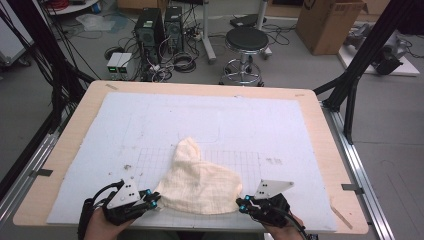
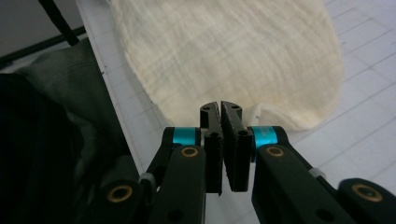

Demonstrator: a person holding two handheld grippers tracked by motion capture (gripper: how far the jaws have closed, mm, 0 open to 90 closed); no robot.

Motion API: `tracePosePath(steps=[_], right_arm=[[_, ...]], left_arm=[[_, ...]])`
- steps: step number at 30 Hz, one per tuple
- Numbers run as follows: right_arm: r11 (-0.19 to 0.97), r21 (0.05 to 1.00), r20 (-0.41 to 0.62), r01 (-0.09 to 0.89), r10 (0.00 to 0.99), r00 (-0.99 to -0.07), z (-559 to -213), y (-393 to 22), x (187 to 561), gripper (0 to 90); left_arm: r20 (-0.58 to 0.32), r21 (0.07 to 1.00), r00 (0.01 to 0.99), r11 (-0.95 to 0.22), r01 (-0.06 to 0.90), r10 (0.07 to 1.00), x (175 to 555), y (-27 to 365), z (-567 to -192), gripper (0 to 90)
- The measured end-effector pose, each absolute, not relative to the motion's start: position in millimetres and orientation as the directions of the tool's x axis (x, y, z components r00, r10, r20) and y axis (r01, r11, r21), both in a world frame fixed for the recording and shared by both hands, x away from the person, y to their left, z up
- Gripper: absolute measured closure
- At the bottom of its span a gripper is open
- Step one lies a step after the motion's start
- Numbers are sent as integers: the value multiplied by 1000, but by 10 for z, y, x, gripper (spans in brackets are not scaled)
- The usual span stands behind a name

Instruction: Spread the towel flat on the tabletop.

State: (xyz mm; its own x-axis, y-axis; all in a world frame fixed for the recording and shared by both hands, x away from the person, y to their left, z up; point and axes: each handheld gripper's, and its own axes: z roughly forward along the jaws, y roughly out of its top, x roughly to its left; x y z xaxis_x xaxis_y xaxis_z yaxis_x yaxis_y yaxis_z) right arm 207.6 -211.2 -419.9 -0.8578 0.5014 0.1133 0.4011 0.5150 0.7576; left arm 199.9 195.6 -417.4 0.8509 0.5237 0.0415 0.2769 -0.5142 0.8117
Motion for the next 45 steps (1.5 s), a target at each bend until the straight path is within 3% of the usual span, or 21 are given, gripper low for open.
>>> tracePosePath(steps=[4,11,16,22,24,28,31,38,45], right_arm=[[467,791,151,395,478,-865,-4131,-2137,2100,709],[438,824,113,360,497,-861,-3966,-2105,2423,622],[446,825,90,348,504,-859,-3973,-1986,2777,567],[484,796,108,363,478,-872,-4113,-1865,3009,520],[521,767,113,376,466,-877,-4183,-1814,3045,534],[579,714,125,393,447,-886,-4262,-1760,3042,786],[590,712,113,382,441,-891,-4234,-1775,2972,844],[544,763,101,349,432,-896,-4054,-1899,2668,845],[583,742,97,332,396,-913,-4117,-1870,2368,833]], left_arm=[[14,832,854,-480,279,520,2010,1998,-4130,648],[-28,852,842,-428,302,539,2341,1968,-4024,529],[-56,856,831,-402,325,553,2639,1865,-4039,487],[-42,803,841,-483,350,539,2815,1693,-4184,482],[-30,773,841,-521,363,540,2835,1641,-4252,521],[0,735,842,-571,366,540,2812,1601,-4342,728],[13,737,841,-574,358,540,2768,1629,-4337,853],[-4,771,847,-537,342,532,2546,1743,-4245,867],[-63,785,860,-507,356,506,2380,1857,-4220,840]])
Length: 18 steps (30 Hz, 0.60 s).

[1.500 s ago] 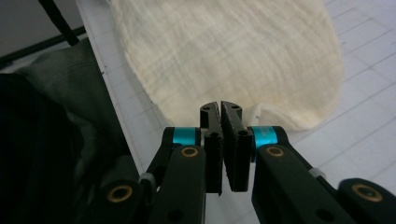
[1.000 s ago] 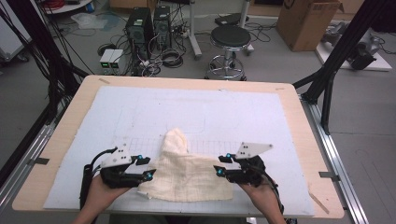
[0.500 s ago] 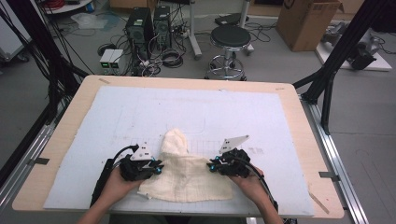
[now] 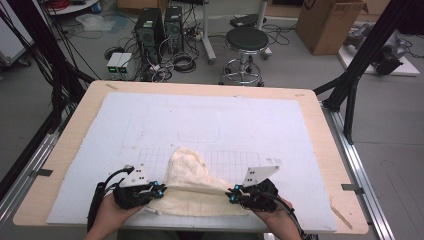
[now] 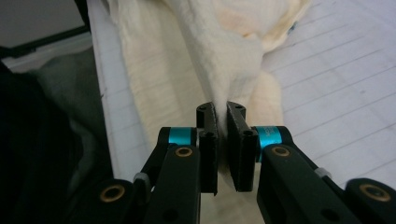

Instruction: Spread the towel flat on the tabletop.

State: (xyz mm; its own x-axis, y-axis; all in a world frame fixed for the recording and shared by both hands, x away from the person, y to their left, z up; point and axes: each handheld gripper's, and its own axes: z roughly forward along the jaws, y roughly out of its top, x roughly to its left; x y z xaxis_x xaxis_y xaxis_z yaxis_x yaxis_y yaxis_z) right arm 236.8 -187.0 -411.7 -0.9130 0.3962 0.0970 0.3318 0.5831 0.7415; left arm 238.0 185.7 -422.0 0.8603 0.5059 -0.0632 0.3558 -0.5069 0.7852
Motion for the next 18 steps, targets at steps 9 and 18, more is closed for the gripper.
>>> tracePosePath(steps=[9,18], right_arm=[[535,785,115,314,372,-921,-4048,-1904,2329,666],[446,855,77,266,397,-914,-3755,-1932,2556,618]], left_arm=[[-102,842,827,-395,369,554,2744,1845,-4013,645],[-19,816,778,-440,375,628,3273,1588,-4091,637]])
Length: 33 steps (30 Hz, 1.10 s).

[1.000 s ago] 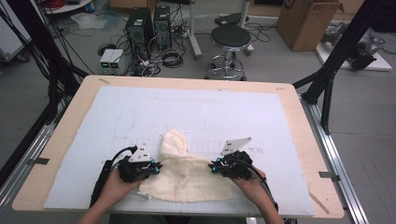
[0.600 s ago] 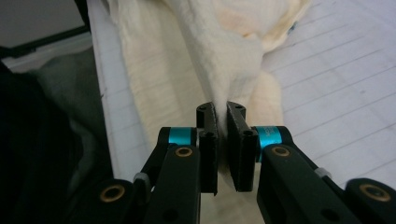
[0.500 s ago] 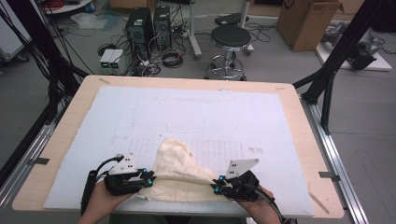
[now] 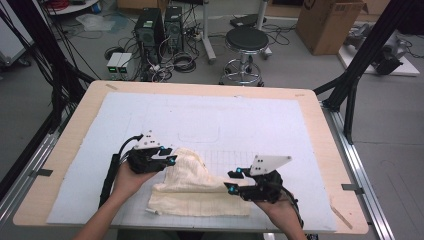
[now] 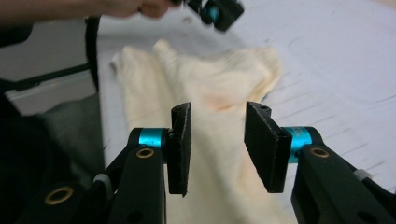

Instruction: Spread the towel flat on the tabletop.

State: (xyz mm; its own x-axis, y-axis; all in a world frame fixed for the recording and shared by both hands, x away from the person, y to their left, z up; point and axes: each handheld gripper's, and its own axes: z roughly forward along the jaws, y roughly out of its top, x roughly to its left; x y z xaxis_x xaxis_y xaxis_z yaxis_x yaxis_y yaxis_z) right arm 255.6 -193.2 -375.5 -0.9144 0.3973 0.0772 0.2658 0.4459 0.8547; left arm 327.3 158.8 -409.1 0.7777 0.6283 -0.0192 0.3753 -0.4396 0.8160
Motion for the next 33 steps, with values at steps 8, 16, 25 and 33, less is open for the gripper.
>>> tracePosePath(steps=[8,16,25,33], right_arm=[[472,816,105,334,447,-888,-3903,-1830,2958,620],[566,715,195,410,403,-894,-4194,-1738,3032,595],[618,650,261,442,365,-894,-4321,-1617,2979,818],[540,714,240,446,409,-880,-4149,-1778,2958,897]], left_arm=[[-23,764,726,-456,456,688,3551,1513,-4276,629],[19,720,746,-527,452,666,3573,1386,-4359,685],[19,710,749,-536,457,662,3539,1420,-4315,879],[-3,770,732,-465,436,681,3492,1533,-4125,882]])
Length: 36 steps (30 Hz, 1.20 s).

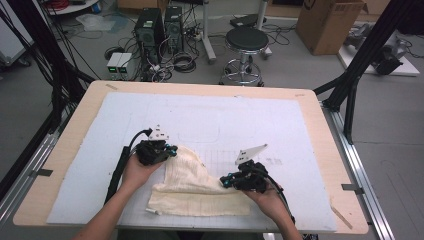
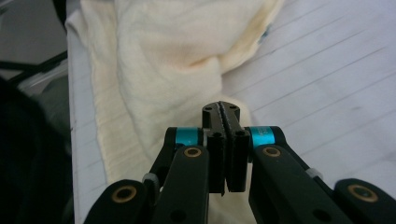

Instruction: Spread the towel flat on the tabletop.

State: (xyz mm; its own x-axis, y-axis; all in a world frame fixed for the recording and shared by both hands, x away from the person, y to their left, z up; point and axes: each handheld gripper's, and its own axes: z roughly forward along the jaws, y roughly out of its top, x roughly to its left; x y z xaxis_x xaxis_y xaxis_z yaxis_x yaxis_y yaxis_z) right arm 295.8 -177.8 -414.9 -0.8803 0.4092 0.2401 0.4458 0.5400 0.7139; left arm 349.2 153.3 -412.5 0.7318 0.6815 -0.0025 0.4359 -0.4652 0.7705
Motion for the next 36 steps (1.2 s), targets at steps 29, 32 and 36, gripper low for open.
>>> tracePosePath(steps=[29,32,36], right_arm=[[497,784,52,371,542,-839,-3769,-1798,2915,856],[496,806,-7,323,553,-833,-3592,-1846,2793,856],[537,781,5,319,505,-863,-3683,-1784,2631,854]], left_arm=[[-78,818,699,-355,452,711,3361,1852,-4011,882],[-82,811,707,-365,457,702,3335,1856,-3999,882],[-67,791,716,-400,462,694,3262,1882,-4035,882]])
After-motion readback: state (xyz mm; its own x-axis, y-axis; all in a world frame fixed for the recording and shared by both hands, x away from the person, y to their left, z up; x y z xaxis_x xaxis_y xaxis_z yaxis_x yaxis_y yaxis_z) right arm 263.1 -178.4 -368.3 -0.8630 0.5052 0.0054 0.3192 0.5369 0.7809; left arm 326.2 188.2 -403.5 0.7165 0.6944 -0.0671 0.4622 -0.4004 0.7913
